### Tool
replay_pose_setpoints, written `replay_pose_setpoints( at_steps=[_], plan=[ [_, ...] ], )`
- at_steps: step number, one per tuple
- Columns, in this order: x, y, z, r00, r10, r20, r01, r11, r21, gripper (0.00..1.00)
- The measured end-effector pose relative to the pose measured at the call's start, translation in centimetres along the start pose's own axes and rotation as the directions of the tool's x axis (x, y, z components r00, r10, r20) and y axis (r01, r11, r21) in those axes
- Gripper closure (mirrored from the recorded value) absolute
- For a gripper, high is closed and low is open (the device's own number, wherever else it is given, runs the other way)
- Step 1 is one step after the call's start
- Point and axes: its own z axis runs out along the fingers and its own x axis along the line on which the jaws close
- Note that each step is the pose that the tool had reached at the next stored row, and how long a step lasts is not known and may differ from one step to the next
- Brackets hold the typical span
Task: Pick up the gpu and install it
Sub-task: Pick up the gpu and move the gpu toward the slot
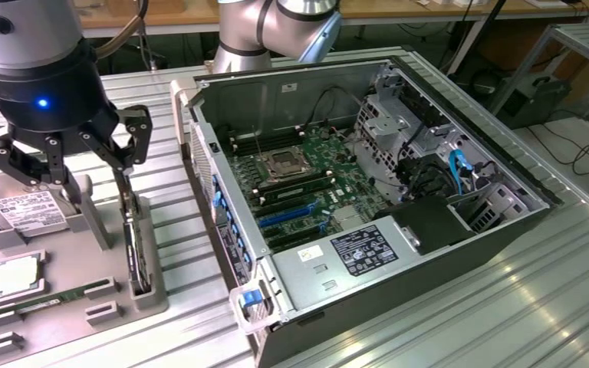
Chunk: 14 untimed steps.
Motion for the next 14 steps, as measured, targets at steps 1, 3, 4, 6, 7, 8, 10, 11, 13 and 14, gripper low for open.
replay_pose_setpoints(
  at_steps=[1,3,4,6,7,8,10,11,13,14],
  plan=[
    [0.0,0.00,0.10,1.0000,0.000,0.0000,0.000,1.0000,0.0001,0.46],
    [0.0,-0.01,0.33,1.0000,0.000,0.0000,0.000,1.0000,0.0000,0.46],
    [0.0,-0.02,0.44,1.0000,0.000,0.0000,0.000,1.0000,0.0001,0.46],
    [0.0,-0.02,0.59,1.0000,0.000,0.0000,0.000,1.0000,0.0001,0.46],
    [0.0,-0.02,0.67,1.0000,0.000,0.0000,0.000,1.0000,0.0001,0.46],
    [0.0,-0.03,0.74,1.0000,0.000,0.0000,0.000,1.0000,0.0001,0.46],
    [0.0,-0.03,0.88,1.0000,0.000,-0.0001,0.000,1.0000,0.0001,0.46],
    [0.0,-0.03,0.95,1.0000,0.000,-0.0001,0.000,1.0000,0.0001,0.46],
    [0.0,-0.04,1.09,1.0000,0.000,-0.0001,0.000,1.0000,0.0001,0.46],
    [0.0,-0.04,1.16,1.0000,0.000,-0.0001,0.000,1.0000,0.0001,0.46]
  ],
)
